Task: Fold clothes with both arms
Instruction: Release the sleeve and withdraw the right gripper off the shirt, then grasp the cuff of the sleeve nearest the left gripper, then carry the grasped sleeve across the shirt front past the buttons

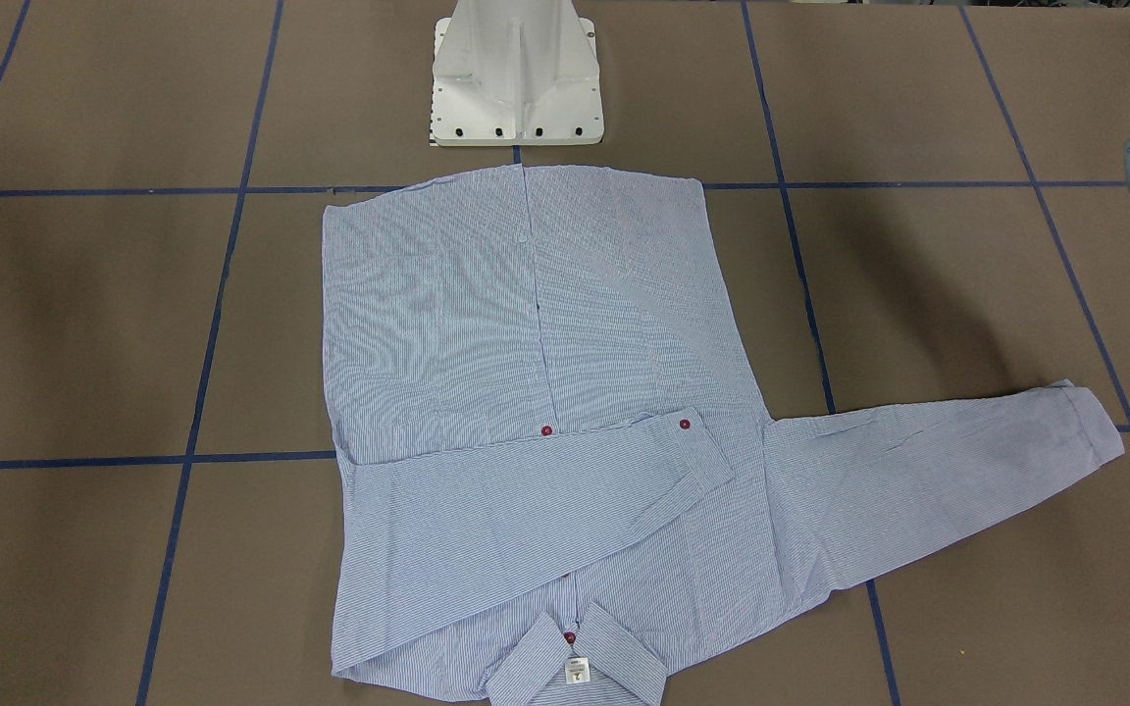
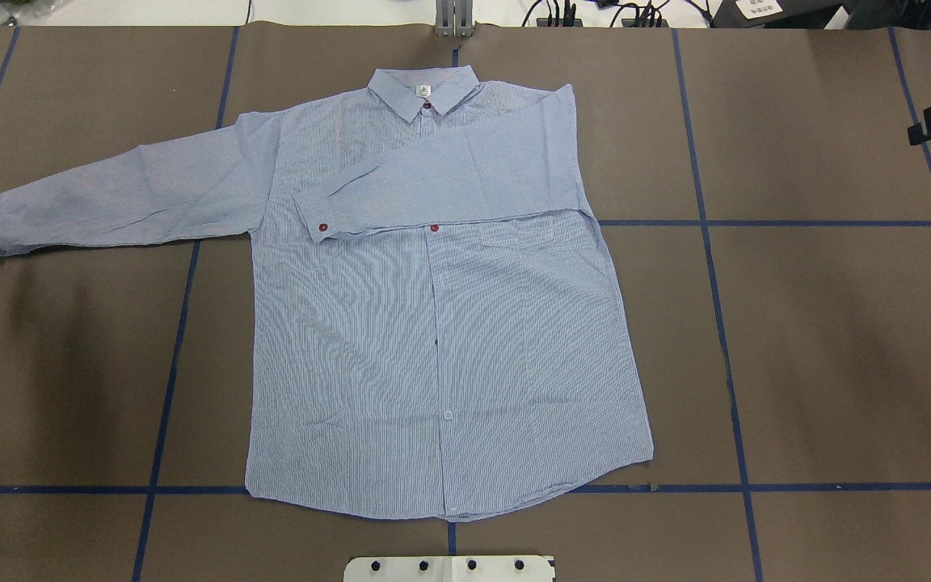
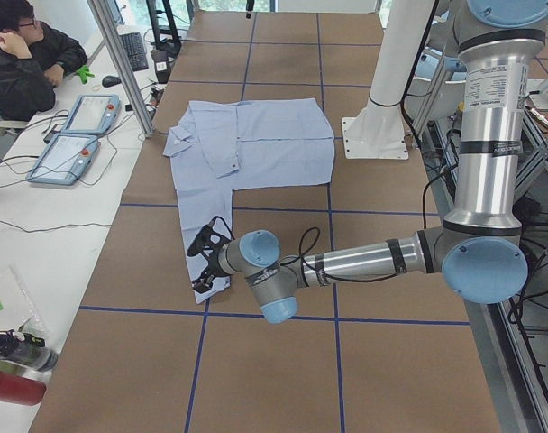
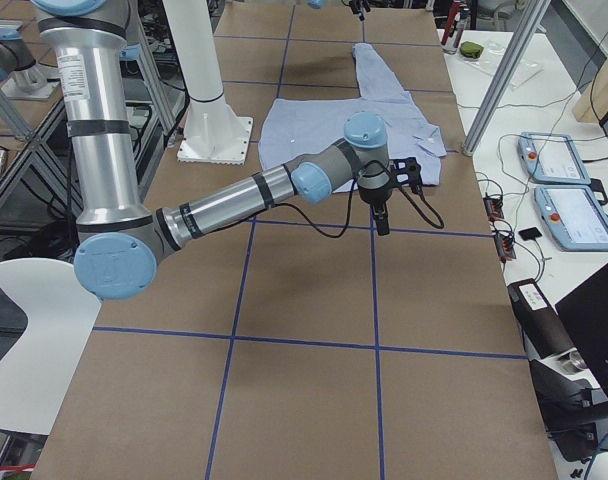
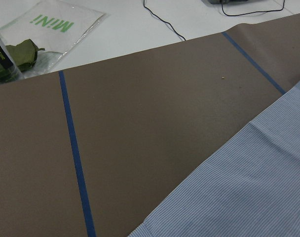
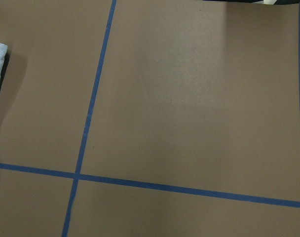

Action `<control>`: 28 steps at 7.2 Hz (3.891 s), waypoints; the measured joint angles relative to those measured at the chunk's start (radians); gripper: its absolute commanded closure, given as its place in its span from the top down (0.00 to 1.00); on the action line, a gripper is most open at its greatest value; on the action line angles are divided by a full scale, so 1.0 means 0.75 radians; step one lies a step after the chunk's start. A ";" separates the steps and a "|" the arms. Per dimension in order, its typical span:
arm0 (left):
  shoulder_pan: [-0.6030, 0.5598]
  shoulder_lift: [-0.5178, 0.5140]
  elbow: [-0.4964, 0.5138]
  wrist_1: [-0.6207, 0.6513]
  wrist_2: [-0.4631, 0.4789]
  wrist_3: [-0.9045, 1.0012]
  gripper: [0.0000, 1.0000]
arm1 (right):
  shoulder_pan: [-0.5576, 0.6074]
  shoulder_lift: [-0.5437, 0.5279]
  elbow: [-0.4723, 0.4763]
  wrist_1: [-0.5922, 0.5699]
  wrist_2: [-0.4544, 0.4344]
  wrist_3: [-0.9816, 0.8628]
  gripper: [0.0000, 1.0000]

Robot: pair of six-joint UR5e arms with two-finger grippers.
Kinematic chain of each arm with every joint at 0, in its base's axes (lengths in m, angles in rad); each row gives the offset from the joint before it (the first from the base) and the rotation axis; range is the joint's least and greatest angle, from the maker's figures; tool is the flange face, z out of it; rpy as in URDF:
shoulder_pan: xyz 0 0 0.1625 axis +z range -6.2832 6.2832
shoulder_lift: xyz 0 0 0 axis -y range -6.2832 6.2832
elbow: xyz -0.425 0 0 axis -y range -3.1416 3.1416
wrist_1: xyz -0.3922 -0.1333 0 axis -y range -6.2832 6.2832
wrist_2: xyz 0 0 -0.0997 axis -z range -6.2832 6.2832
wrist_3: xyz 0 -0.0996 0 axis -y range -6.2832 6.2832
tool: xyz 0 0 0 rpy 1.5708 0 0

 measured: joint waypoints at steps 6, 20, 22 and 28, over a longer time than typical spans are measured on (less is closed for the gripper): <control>0.230 -0.013 0.233 -0.310 0.172 -0.383 0.86 | 0.039 -0.048 0.005 0.029 0.032 -0.012 1.00; 0.298 -0.059 0.120 -0.357 0.029 -0.384 0.00 | 0.039 -0.068 0.020 0.033 0.024 -0.010 1.00; 0.294 -0.111 -0.064 -0.160 0.023 -0.390 0.00 | 0.039 -0.074 0.020 0.035 0.024 -0.010 1.00; 0.570 -0.701 -0.356 0.839 0.187 -0.578 0.00 | 0.039 -0.099 0.017 0.043 0.024 -0.010 1.00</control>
